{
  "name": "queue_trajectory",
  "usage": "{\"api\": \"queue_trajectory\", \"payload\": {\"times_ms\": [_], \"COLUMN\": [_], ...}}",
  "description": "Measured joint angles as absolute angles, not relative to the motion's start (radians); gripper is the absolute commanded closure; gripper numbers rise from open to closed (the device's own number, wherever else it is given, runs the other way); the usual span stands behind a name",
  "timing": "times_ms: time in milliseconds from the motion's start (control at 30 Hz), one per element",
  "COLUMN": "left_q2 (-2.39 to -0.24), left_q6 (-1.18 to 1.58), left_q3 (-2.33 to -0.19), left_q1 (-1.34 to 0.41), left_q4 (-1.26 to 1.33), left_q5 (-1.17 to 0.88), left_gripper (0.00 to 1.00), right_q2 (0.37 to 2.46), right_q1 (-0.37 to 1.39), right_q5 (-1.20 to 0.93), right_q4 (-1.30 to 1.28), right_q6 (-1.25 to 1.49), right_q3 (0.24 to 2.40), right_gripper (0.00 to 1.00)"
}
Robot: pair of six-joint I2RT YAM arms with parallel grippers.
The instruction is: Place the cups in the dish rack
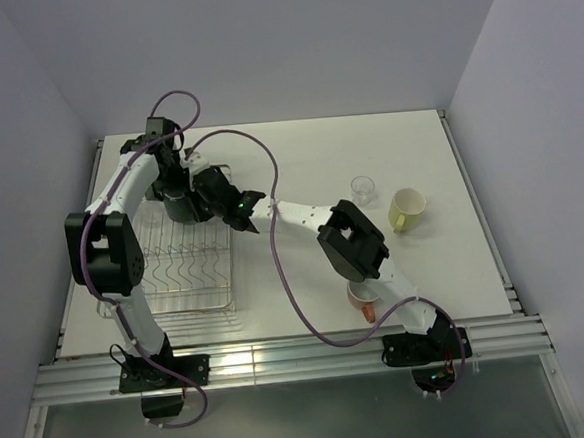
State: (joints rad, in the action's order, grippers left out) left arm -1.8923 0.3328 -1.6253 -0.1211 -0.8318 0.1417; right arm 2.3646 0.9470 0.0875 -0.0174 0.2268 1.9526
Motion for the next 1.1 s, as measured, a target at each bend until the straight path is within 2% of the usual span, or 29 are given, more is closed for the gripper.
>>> {"api": "queue_trajectory", "payload": {"times_ms": [200, 467, 1100], "left_q2": [-1.885, -1.88, -1.878], "left_q6": [0.334, 0.331, 0.339], "left_q3": [-1.624, -1.623, -1.644], "left_q1": [-0.121, -0.121, -0.122], "left_q4": [-0.832, -0.828, -0.836], "left_q5": [0.147, 0.147, 0.135], "left_gripper": [0.01, 0.01, 0.01], "right_q2": [2.365, 2.367, 2.383], "right_q1": [0.949, 0.954, 0.974], "right_q5": [0.091, 0.116, 0.189], "right_q4": [-0.01, -0.009, -0.017], "right_q6": [0.226, 0.217, 0.203], "right_q3": [1.953, 1.957, 1.957], "right_gripper": [0.83, 0.89, 0.89]}}
